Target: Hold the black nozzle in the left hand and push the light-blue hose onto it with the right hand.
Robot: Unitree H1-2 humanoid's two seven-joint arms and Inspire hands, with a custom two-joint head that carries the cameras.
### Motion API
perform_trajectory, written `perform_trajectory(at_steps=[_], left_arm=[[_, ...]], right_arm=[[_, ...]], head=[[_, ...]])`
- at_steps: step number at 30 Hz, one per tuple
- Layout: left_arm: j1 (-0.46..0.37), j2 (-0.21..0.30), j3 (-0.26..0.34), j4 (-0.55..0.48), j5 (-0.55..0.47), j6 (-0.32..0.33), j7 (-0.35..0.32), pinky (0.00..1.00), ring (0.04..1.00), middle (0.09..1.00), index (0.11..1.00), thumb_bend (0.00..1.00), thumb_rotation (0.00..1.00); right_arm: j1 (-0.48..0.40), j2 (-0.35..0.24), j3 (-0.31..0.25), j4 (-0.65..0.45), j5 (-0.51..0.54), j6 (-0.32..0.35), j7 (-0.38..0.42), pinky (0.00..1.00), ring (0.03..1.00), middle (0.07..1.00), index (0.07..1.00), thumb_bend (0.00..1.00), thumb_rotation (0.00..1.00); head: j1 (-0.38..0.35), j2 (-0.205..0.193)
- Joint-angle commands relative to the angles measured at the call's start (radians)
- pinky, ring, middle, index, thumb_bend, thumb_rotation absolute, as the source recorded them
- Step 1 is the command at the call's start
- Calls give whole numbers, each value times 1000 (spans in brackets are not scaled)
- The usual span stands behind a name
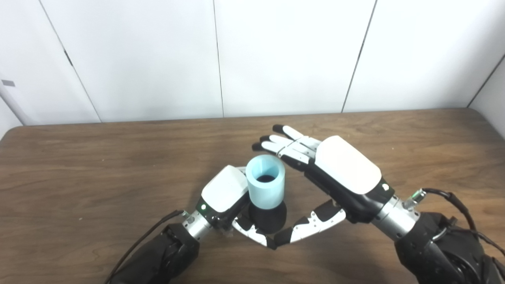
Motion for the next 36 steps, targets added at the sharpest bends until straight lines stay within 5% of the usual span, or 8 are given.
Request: perform_trajectory(at_steps=[1,13,18,26,36], left_arm=[[296,-112,-98,189,-39,-30,67,552,451,449,522,502,0],[300,-113,-92,185,-48,-30,59,582,472,457,510,502,0],[302,-111,-96,184,-58,-30,65,592,464,461,509,502,0],[308,-101,-87,159,-59,-30,43,595,456,466,510,502,0],[313,-93,-80,146,-66,-30,30,598,448,460,522,501,0]], right_arm=[[-74,-9,-6,-79,-32,-71,-7,867,988,913,875,947,778],[21,2,54,-1,-170,-170,-20,885,984,912,864,947,703],[80,-17,78,55,-288,-214,-13,897,998,953,910,899,750],[147,-6,107,83,-404,-216,53,929,1000,1000,975,823,833],[204,9,118,96,-433,-199,86,909,1000,1000,981,815,817]], head=[[2,1],[7,4],[11,8],[11,15],[7,19]])
